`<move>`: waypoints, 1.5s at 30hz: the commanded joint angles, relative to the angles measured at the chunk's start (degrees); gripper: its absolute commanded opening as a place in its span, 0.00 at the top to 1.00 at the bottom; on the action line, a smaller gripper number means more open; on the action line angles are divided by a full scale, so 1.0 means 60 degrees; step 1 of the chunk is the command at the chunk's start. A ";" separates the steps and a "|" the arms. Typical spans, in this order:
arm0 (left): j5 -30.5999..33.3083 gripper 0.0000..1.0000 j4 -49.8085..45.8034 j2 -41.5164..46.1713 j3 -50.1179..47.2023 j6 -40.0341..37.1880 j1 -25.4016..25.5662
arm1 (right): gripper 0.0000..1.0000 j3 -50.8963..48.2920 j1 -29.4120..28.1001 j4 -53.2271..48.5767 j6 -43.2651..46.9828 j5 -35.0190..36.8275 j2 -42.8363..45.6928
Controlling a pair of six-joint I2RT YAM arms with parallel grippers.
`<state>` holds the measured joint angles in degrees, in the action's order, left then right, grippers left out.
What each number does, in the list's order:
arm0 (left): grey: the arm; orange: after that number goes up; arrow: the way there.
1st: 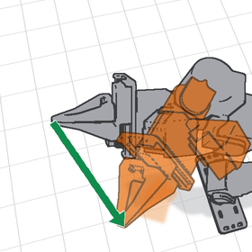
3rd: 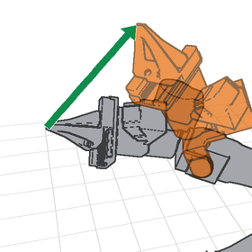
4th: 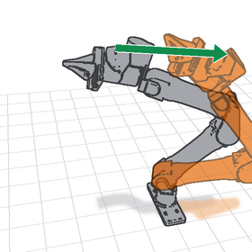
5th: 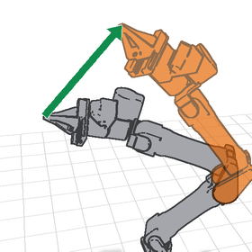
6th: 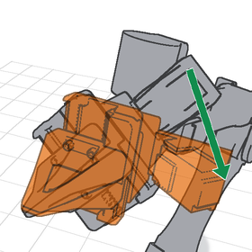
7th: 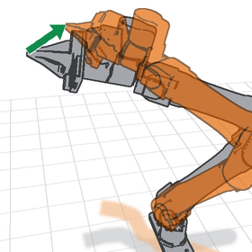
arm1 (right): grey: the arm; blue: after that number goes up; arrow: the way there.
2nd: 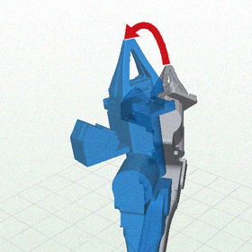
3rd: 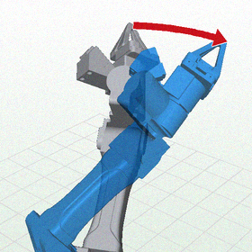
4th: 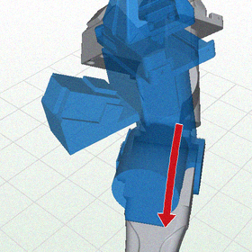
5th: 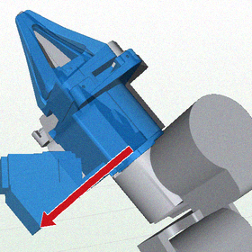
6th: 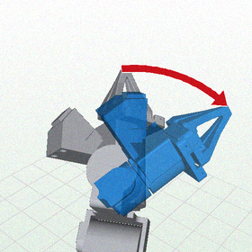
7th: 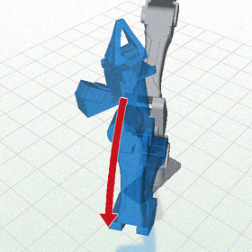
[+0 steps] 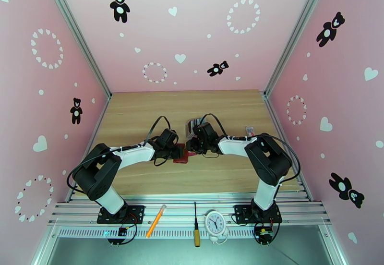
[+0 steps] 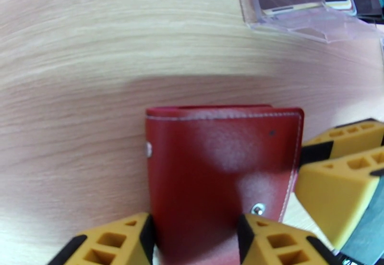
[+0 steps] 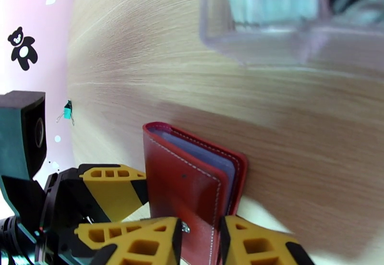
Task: Put the credit cards into the card holder
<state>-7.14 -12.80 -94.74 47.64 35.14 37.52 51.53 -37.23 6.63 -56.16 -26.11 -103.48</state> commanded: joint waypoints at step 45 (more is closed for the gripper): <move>0.0676 0.45 0.0162 0.2554 -0.2250 -0.0364 0.0181 | 0.74 -0.1422 -0.0446 0.2249 -0.1685 0.0912 0.0474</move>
<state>-4.05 -13.80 -79.50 34.41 33.06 38.37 43.16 -39.44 19.25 -66.00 -21.04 -102.24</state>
